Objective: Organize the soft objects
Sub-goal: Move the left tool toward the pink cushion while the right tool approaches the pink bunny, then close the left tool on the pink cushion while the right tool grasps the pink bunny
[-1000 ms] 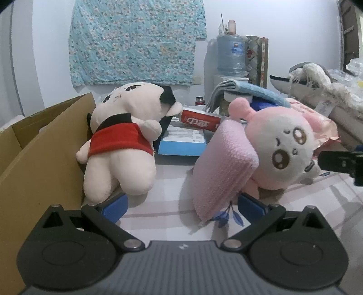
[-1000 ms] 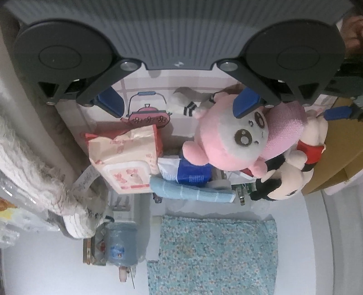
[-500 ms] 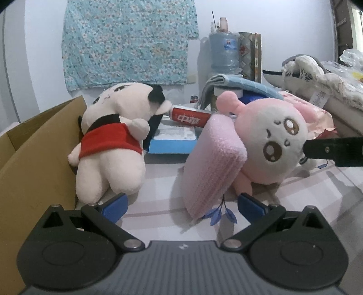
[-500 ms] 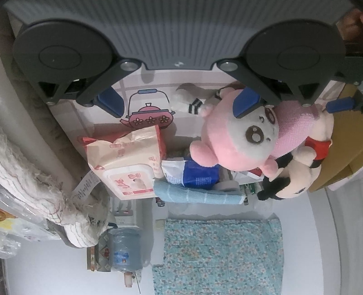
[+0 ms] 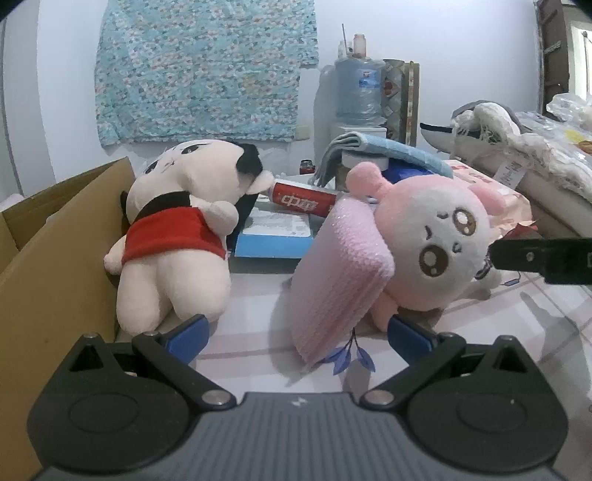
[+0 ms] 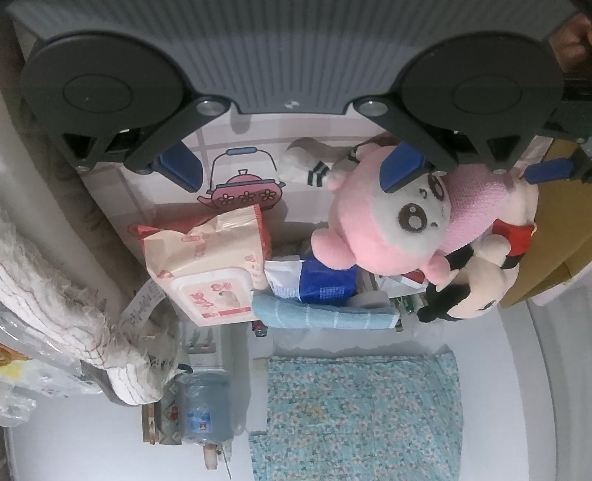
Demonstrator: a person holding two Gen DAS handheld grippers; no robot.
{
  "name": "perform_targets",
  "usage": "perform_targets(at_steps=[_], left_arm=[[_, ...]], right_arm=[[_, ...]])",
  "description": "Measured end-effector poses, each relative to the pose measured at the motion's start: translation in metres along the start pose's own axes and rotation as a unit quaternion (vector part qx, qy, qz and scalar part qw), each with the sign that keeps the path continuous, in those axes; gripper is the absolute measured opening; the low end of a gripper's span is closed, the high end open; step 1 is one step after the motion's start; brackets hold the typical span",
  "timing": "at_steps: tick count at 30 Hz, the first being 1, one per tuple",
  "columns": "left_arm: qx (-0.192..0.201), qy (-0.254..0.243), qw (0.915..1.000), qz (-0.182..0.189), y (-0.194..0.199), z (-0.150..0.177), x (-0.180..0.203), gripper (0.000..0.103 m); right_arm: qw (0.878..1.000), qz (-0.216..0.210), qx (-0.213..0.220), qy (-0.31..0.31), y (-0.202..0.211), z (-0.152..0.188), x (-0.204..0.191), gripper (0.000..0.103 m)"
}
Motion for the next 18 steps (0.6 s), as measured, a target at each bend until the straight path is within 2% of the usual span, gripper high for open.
perform_targets(at_steps=[7, 12, 15, 18], left_arm=[[0.009, -0.001, 0.9998, 0.017, 0.006, -0.0008, 0.0005, 0.102], [0.007, 0.002, 0.999, 0.044, 0.0036, -0.0007, 0.0037, 0.091], [0.001, 0.004, 0.9991, 0.041, -0.0005, -0.0006, 0.0027, 0.083], [0.004, 0.013, 0.9981, 0.06, 0.0001, -0.0036, 0.0014, 0.08]], right_arm=[[1.0, -0.003, 0.001, 0.006, -0.0008, 0.0008, -0.0024, 0.102], [1.0, -0.013, -0.008, -0.006, -0.0024, 0.002, -0.0012, 0.102], [1.0, -0.015, -0.006, -0.011, -0.0007, 0.0007, -0.0008, 0.102], [1.0, -0.022, -0.004, -0.014, 0.0026, -0.0017, -0.0018, 0.102]])
Point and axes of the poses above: each gripper's, at about its wrist camera, not at the fingertips, and y roughly against the way its jaws point, x to its right, z to its underside, the point moved 6 cm from there along -y, roughly the way its jaws point, and after that the axes turned 6 degrees about -y, right-handed, at the moved point
